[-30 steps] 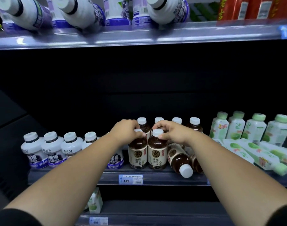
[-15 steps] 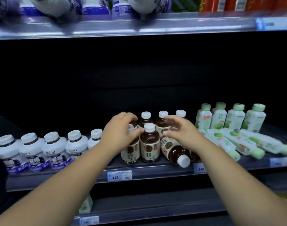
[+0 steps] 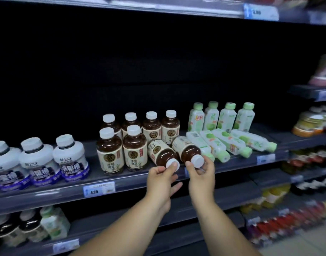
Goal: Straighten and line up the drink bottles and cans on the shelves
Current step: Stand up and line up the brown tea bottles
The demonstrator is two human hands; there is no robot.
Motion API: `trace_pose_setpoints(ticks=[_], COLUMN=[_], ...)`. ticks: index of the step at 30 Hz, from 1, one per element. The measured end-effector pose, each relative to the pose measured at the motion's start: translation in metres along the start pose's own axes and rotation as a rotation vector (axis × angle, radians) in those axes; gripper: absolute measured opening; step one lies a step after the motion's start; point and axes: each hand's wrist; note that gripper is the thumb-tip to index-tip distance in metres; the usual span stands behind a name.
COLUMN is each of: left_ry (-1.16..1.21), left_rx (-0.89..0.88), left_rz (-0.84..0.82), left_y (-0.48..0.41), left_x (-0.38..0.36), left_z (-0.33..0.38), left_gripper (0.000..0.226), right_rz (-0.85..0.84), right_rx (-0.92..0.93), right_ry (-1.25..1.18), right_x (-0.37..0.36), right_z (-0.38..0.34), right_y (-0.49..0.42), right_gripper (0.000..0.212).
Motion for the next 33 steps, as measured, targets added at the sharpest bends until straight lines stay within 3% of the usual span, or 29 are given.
trace_pose_setpoints(ticks=[4,7,10,13,18,23,27,33], left_ry=[0.081,0.011,-0.217,-0.602,-1.132,-1.556,-1.685,-1.707], left_rx=[-0.048,-0.141,-0.244,-0.414,-0.624,-0.611,-0.583,-0.510], left_rz=[0.122,0.243,0.301,0.324,0.160,-0.253,-0.325,-0.448], left_y=[-0.013,-0.015,-0.010,-0.004,-0.009,-0.044,-0.071,-0.078], left_x=[-0.020,-0.034,-0.035,-0.023,-0.027,-0.049,-0.054,-0.052], left_z=[-0.008,-0.008,0.004,0.029,0.092,0.130,0.137,0.154], left_gripper=[0.047,0.042,0.035,0.029,0.024,0.032,0.045,0.038], right_rz=[-0.026,-0.068,-0.139,-0.212,-0.502,-0.826,-0.897,-0.882], right_rx=[0.048,0.108,0.251,0.426,0.465,0.348,0.278,0.341], right_ry=[0.104,0.242,0.384,0.554,0.704,0.860,0.869,0.877], right_x=[0.002,0.012,0.024,0.027,0.014,-0.004,-0.015,-0.019], right_z=[0.003,-0.003,-0.016,-0.046,-0.111,-0.140,-0.143,-0.136], right_y=[-0.016,-0.023,-0.036,-0.062,-0.105,-0.141,-0.146,-0.149], right_gripper=[0.039,0.037,0.037,0.044,0.043,0.041,0.033,0.027])
Point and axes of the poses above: each hand's wrist, its own y-axis away from the middle knuckle, its own x-axis out of the back of the hand, z = x × y, and after that the axes turned 11 degrees about -x, right-handed
